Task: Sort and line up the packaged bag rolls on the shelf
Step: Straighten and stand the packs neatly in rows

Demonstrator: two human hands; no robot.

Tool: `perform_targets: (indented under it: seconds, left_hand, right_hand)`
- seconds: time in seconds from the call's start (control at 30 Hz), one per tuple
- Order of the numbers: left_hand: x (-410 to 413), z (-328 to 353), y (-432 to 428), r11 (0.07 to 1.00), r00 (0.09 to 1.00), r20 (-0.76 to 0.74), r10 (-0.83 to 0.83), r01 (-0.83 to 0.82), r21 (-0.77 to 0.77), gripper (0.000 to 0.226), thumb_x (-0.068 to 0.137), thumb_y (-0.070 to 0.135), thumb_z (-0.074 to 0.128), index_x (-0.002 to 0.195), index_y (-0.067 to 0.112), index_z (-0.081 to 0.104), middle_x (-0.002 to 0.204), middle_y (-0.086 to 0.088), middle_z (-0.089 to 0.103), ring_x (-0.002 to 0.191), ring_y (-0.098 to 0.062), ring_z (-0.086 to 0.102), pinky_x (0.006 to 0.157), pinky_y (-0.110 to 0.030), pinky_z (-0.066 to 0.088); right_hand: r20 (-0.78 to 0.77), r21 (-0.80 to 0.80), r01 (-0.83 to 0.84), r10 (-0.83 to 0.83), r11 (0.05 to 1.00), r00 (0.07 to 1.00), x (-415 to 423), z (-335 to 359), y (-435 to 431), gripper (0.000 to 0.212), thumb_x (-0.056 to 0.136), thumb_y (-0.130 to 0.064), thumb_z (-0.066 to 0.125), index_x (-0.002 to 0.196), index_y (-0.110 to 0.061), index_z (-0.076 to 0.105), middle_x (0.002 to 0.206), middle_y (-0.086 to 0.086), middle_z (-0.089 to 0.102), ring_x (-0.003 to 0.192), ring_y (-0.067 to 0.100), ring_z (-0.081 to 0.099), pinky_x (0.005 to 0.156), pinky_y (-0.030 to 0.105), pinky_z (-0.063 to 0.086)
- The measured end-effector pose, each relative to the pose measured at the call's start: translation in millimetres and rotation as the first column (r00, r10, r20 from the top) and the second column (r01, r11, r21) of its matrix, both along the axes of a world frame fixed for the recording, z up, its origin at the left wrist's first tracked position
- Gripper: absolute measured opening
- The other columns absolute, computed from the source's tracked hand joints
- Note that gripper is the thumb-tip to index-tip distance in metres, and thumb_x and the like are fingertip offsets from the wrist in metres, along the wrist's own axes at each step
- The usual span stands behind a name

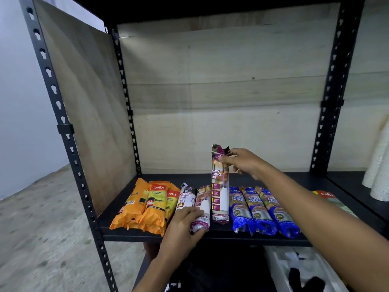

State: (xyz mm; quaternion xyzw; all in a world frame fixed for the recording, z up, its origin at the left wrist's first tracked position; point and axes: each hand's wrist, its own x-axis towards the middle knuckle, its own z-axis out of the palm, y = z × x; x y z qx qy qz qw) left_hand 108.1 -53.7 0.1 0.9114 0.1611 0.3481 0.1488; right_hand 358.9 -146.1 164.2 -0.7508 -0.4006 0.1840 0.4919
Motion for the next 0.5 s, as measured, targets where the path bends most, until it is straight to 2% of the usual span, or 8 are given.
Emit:
perform_targets:
  seconds: [0.07, 0.13, 0.2, 0.33, 0.5]
  left_hand:
    - [-1, -3, 2, 1.000, 1.000, -0.002, -0.014, 0.014, 0.008, 0.047, 0.082, 0.042, 0.074, 0.126, 0.033, 0.063, 0.127, 0.018, 0.056, 0.120, 0.001, 0.045, 0.097, -0.007, 0.032]
    - [-1, -7, 2, 0.999, 1.000, -0.002, -0.023, 0.023, 0.029, 0.047, 0.082, 0.045, 0.071, 0.127, 0.034, 0.063, 0.128, 0.018, 0.055, 0.120, 0.000, 0.045, 0.099, -0.014, 0.037]
    - [0, -9, 3, 0.999, 1.000, -0.006, -0.020, 0.020, 0.038, 0.047, 0.082, 0.049, 0.068, 0.127, 0.035, 0.062, 0.128, 0.018, 0.055, 0.121, 0.001, 0.044, 0.100, -0.017, 0.038]
    - [1, -9, 6, 0.998, 1.000, -0.006, -0.023, 0.023, 0.061, 0.047, 0.082, 0.054, 0.063, 0.127, 0.038, 0.062, 0.128, 0.021, 0.054, 0.120, 0.005, 0.041, 0.098, -0.011, 0.032]
    - [1, -12, 5, 0.994, 1.000, -0.002, -0.013, 0.014, 0.106, 0.046, 0.083, 0.050, 0.066, 0.127, 0.038, 0.061, 0.129, 0.021, 0.054, 0.121, 0.000, 0.044, 0.099, -0.018, 0.038]
  right_hand:
    - [0.018, -0.049, 0.017, -0.017, 0.999, 1.000, 9, -10, 9, 0.035, 0.086, -0.051, 0.068, 0.111, -0.027, 0.062, 0.101, 0.000, 0.071, 0.085, 0.016, 0.061, 0.061, 0.029, 0.043]
    - [0.032, -0.109, 0.019, -0.015, 0.994, 0.999, 17, -21, 15, 0.039, 0.089, -0.052, 0.065, 0.115, -0.024, 0.057, 0.105, 0.000, 0.068, 0.092, 0.019, 0.060, 0.064, 0.032, 0.044]
    - [0.061, -0.206, 0.019, -0.006, 0.978, 0.998, 24, -34, 23, 0.042, 0.092, -0.051, 0.062, 0.118, -0.018, 0.056, 0.109, 0.002, 0.065, 0.094, 0.021, 0.059, 0.070, 0.035, 0.046]
    - [0.158, -0.392, 0.063, -0.001, 0.918, 0.987, 31, -59, 35, 0.048, 0.091, -0.051, 0.063, 0.114, -0.009, 0.065, 0.110, 0.009, 0.069, 0.094, 0.023, 0.061, 0.079, 0.036, 0.047]
    - [0.263, -0.441, 0.080, 0.043, 0.894, 0.964, 25, -69, 44, 0.052, 0.090, -0.051, 0.063, 0.126, -0.013, 0.058, 0.117, 0.009, 0.067, 0.097, 0.024, 0.063, 0.083, 0.036, 0.052]
